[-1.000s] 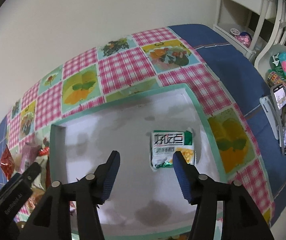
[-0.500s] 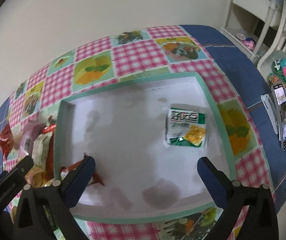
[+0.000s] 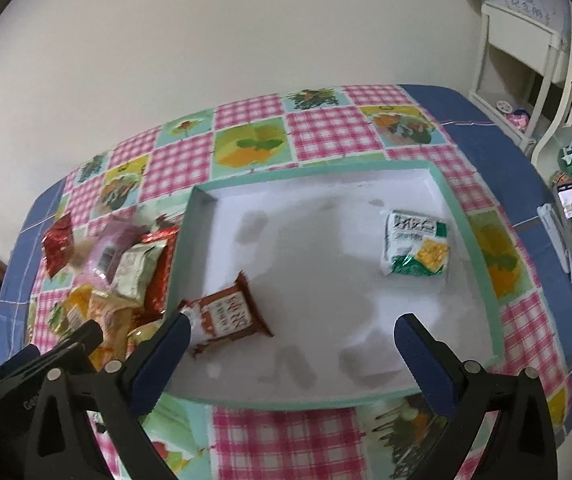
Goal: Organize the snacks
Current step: 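Move the right gripper to the yellow-orange cracker bag and grasp it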
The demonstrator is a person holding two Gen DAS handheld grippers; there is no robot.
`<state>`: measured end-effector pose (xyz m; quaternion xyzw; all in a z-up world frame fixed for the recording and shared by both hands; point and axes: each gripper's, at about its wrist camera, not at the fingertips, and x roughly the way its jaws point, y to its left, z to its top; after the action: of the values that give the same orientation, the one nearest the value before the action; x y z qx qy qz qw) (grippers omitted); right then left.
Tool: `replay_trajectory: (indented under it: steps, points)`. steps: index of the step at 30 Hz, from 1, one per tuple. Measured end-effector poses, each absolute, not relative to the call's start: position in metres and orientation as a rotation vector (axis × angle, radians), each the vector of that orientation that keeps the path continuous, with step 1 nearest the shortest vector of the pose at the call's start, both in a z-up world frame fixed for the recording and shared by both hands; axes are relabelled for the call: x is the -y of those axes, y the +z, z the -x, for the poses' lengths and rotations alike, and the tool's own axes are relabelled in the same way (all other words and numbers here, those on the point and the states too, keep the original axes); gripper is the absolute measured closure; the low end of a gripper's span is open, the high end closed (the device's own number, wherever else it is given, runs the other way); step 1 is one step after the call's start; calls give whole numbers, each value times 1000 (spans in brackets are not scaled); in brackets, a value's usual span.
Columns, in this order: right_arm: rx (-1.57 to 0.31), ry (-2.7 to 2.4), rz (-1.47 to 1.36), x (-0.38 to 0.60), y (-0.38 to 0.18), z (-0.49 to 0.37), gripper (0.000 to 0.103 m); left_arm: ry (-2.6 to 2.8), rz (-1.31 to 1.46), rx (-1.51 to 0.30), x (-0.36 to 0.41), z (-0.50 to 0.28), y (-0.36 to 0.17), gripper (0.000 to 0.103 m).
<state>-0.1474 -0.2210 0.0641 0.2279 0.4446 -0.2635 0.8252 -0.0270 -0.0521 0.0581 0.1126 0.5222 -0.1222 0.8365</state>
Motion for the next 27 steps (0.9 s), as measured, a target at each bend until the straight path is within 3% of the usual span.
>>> replay_trajectory:
  steps: [27]
  points:
    - [-1058, -312, -550, 144, 39, 92, 0, -63, -7, -1228, -47, -14, 39, 1]
